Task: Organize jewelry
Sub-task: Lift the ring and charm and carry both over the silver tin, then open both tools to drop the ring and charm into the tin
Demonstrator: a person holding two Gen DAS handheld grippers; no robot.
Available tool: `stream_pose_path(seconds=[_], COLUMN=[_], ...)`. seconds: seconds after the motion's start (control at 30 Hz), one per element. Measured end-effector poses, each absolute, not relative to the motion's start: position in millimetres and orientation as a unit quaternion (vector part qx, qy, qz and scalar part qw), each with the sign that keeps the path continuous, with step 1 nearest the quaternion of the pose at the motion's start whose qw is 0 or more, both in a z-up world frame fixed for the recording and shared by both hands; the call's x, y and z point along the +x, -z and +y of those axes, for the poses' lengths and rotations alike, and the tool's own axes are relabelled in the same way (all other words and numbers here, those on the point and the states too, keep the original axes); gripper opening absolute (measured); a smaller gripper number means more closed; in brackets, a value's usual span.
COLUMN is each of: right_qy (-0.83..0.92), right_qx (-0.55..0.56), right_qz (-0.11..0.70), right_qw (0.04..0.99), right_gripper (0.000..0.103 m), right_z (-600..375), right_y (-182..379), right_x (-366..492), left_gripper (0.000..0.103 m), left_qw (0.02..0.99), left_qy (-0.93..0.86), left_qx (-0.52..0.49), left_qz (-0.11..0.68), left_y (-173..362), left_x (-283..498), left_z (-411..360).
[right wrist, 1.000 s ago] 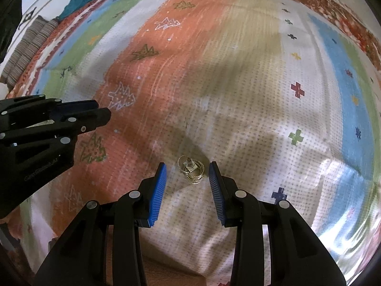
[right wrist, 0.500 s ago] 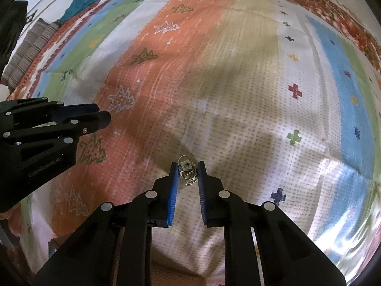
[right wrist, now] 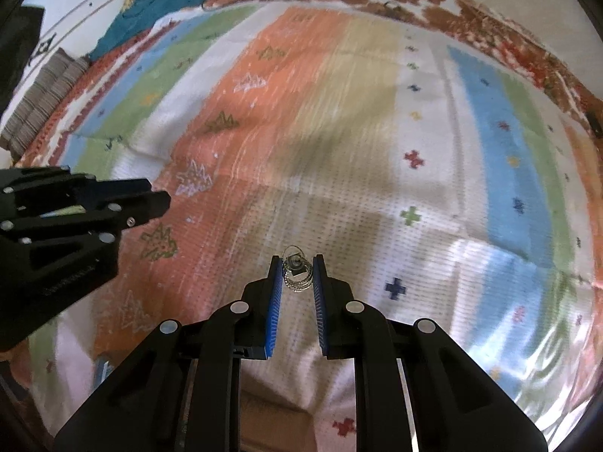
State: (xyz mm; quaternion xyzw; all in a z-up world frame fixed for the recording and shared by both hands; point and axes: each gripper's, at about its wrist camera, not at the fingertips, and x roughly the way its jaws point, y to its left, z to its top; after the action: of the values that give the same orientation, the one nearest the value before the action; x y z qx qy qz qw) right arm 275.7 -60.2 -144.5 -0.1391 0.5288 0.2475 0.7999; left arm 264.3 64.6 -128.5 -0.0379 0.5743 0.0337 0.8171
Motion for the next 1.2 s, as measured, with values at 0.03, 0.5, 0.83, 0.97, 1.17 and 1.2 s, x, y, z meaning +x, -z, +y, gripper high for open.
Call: stream_pose_path(seconds=[0.03, 0.5, 0.83, 0.97, 1.17, 1.2], right_qy=[-0.247, -0.244, -0.236, -0.236, -0.240, -0.242], right_qx=[-0.137, -0.109, -0.104, -0.099, -0.094, -0.095], right_qz=[0.526, 0.495, 0.484, 0.483, 0.478, 0.476], right_qw=[0.802, 0.827, 0.836, 0.837, 0.840, 0.840], right_gripper=[0.017, 0.017, 0.017, 0.017, 0.017, 0.017], right_z=[-64, -95, -111, -118, -127, -128], right_y=[140, 100, 89, 86, 79, 77], right_x=[274, 242, 228, 221, 205, 200], left_gripper=[0.019, 0.019, 0.019, 0.019, 0.019, 0.019], left_qw=[0.818, 0.833, 0.839, 0.842, 0.846, 0.848], left_qy=[-0.033, -0.023, -0.025, -0.024, -0.014, -0.010], left_qx=[-0.036, -0.009, -0.014, -0.024, -0.035, -0.037], left_qz=[0.573, 0.552, 0.544, 0.539, 0.532, 0.529], left_y=[126, 86, 74, 67, 60, 57], left_x=[263, 239, 213, 202, 186, 182], left_z=[63, 38, 30, 34, 31, 28])
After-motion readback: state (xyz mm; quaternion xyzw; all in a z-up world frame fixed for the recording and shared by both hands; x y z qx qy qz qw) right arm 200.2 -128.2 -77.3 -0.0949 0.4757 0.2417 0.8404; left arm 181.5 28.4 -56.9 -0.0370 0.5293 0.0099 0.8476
